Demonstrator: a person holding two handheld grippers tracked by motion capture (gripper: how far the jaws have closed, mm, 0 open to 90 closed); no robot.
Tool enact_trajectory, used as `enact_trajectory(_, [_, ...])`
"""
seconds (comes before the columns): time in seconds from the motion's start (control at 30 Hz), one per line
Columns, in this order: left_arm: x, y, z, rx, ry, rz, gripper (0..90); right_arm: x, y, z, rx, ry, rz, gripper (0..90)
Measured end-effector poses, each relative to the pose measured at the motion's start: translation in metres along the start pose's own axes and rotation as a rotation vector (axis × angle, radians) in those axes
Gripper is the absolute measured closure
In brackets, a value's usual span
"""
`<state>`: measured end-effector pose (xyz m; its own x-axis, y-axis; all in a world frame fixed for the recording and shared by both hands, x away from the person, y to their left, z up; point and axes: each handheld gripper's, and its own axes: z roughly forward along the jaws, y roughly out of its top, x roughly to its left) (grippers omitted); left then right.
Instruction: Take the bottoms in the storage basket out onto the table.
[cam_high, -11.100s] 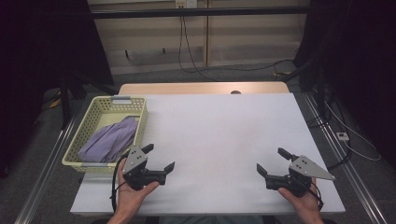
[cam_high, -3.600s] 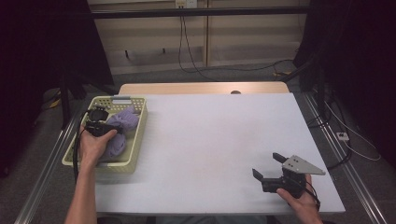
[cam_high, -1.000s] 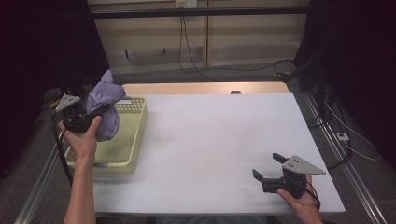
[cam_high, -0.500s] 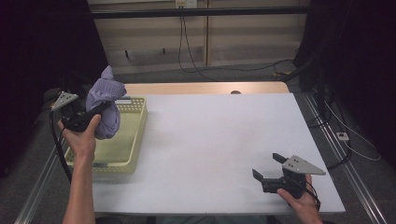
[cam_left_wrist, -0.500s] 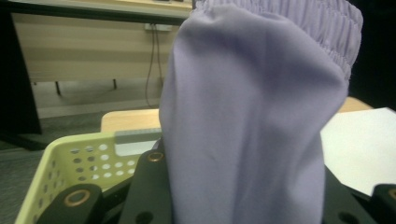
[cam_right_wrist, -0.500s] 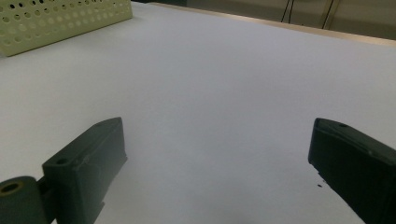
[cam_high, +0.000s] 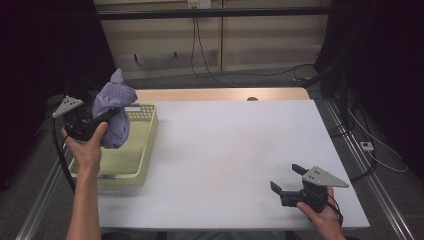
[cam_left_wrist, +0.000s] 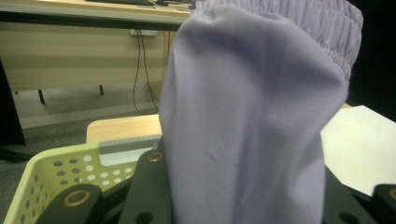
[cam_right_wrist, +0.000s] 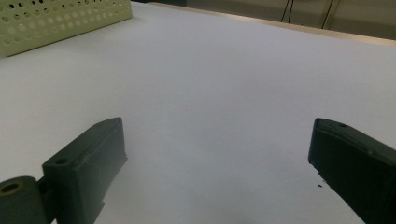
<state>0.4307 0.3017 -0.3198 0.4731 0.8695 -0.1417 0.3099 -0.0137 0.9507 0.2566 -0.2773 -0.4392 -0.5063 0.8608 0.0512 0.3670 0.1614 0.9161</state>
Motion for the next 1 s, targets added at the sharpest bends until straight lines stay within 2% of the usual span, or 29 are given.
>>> enact_trajectory(0.17, [-0.005, 0.004, -0.001, -0.014, -0.026, 0.002, 66.6, 0.000, 0.000, 0.000, 0.000, 0.000, 0.000, 4.0])
enact_trajectory(0.4, [-0.014, 0.009, -0.002, -0.007, -0.044, 0.032, 66.4, 0.000, 0.000, 0.000, 0.000, 0.000, 0.001, 4.0])
enact_trajectory(0.6, [-0.020, 0.012, -0.004, -0.019, -0.071, 0.036, 66.2, 0.000, 0.000, 0.000, -0.001, 0.001, 0.000, 4.0])
enact_trajectory(0.8, [-0.026, 0.016, -0.003, -0.009, -0.077, 0.041, 66.1, 0.000, 0.000, 0.000, 0.000, 0.001, 0.001, 4.0])
enact_trajectory(0.87, [-0.033, 0.019, -0.003, 0.008, -0.078, 0.052, 65.9, 0.000, 0.000, 0.000, 0.000, 0.001, 0.001, 4.0])
enact_trajectory(1.0, [-0.040, 0.022, -0.002, 0.002, -0.096, 0.070, 65.9, 0.000, 0.000, 0.000, 0.001, 0.002, 0.002, 4.0])
